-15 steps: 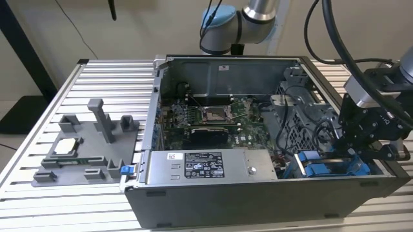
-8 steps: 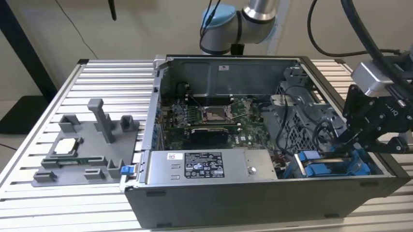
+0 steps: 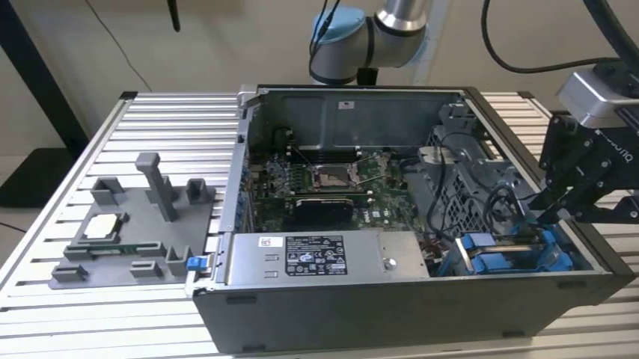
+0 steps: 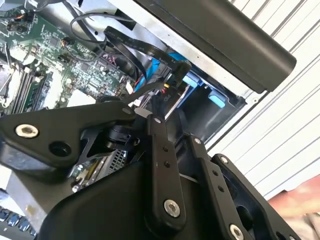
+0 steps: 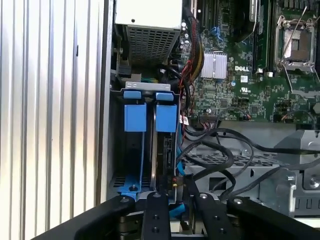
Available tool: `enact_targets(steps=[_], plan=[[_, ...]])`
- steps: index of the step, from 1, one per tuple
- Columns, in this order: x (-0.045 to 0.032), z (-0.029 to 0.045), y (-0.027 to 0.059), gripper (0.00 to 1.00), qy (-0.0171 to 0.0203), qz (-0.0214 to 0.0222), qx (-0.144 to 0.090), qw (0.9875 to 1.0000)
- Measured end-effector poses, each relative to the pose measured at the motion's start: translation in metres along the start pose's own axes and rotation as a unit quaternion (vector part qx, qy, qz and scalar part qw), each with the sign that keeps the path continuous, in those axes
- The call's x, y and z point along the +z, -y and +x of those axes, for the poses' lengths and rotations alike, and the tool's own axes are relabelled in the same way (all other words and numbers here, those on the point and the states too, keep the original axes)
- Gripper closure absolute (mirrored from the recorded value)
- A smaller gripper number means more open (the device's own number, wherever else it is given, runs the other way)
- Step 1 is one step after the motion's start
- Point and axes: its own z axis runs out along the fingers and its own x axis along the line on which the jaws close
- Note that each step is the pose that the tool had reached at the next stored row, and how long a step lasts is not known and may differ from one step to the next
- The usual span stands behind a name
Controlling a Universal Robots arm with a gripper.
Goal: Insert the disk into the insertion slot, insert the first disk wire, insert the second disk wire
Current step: 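Insert the first disk wire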
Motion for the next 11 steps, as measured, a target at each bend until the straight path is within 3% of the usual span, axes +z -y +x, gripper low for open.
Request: enact_targets(steps=[3,11], plan=[[-0.0013,-0.0002,-0.0002,0.0,-0.0001,0.0068,-0.001,1.0],[-0.0034,-0.0005,-0.0004,0.0,-0.0002,0.0069,-0.001,1.0]])
